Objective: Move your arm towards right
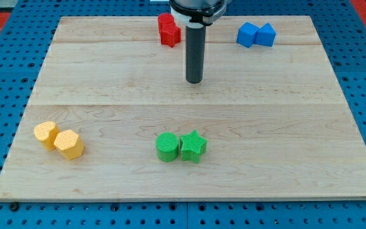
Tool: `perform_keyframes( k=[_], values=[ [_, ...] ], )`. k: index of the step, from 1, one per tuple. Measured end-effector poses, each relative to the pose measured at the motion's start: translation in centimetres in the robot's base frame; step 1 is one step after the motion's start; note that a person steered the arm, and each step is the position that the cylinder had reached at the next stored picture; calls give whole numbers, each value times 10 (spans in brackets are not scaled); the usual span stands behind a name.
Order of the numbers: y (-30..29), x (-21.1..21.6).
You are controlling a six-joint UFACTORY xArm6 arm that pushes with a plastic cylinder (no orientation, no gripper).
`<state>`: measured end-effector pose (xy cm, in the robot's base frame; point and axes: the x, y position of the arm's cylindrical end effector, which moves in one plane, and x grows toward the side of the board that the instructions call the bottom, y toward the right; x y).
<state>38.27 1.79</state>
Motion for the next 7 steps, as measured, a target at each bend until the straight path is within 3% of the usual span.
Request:
perform_keyframes(
  k=[7],
  values=[
    [11, 4]
  ],
)
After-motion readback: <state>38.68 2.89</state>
